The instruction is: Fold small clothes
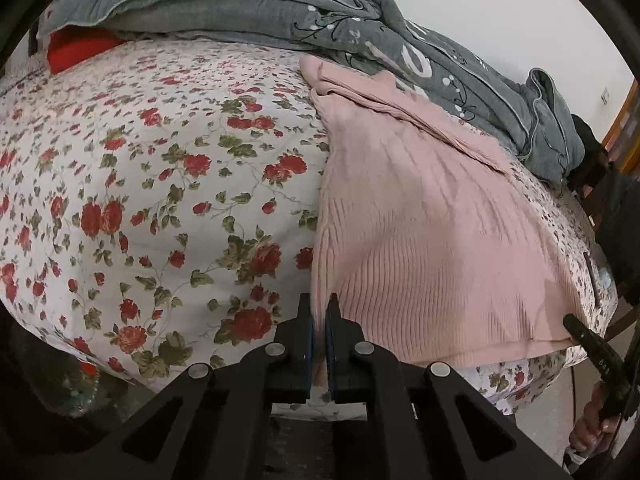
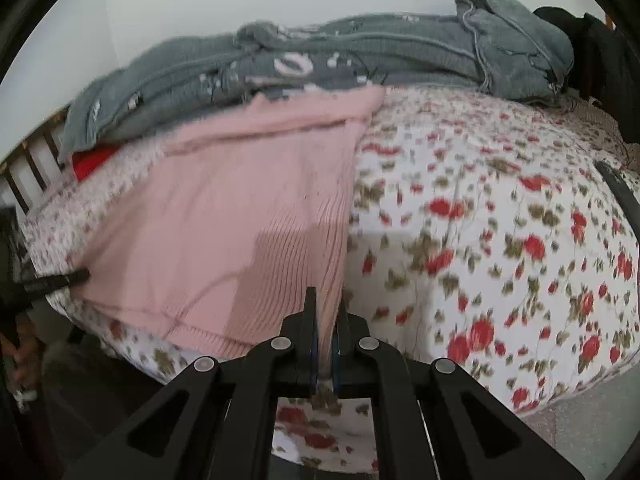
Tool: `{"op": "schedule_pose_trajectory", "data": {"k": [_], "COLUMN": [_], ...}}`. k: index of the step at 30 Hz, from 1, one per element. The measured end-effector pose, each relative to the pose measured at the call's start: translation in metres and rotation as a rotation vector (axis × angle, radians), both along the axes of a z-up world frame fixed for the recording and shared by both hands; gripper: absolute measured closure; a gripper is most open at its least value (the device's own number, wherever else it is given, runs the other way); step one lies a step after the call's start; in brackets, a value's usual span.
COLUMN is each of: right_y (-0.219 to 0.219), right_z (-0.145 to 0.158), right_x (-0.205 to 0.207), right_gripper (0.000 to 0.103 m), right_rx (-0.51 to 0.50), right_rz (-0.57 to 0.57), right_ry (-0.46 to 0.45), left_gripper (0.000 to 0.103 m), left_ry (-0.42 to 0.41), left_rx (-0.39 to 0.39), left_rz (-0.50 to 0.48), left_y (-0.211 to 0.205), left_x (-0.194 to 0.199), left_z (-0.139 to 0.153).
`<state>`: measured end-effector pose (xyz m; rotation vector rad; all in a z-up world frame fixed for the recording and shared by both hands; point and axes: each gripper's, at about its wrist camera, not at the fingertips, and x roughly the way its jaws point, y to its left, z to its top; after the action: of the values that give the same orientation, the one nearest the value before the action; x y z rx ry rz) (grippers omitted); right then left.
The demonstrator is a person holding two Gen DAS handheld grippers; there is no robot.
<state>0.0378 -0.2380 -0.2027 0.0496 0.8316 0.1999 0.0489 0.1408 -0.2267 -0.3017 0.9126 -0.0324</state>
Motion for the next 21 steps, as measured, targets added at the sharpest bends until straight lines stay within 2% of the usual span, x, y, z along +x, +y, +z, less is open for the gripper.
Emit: {"op": "schedule_pose_trajectory", "data": {"k": [3, 6, 10, 14, 21], "right_y": [0.002, 0.002, 0.003, -0.011, -0.021], "right_z": [-0.009, -0.021, -0.022, -0.008, 0.023], "right_x": [0.0, 0.008, 0.009, 0.005, 0.008], "right_gripper": [0.099, 0.098, 0.093, 0.071, 0.065], "right_rx": [-0.011, 0.005, -0.026, 0.02, 0.031], "right_rz": [0.003, -0.016, -0.009, -0.02, -0.018], "right_ry": [0.012, 0.063, 0.082, 0.057, -0.008], "left_gripper": [0.096, 0.093, 0.093, 0.093, 0.093], "left_ry": [0.029, 0.072, 0.076, 0.076, 0.053], "left_rx": [0.027, 0.04, 0.042, 0.059, 0.077], "left_rz": [-0.011, -0.007, -0.002, 0.001, 0.012], "left_y": [-0.005, -0.008, -0.005, -0.003, -0.007], "left_x": [0.004, 0.006, 0.005, 0.006, 0.006], "left_z": [-0.005, -0.009, -0.003, 0.007, 0.028]}}
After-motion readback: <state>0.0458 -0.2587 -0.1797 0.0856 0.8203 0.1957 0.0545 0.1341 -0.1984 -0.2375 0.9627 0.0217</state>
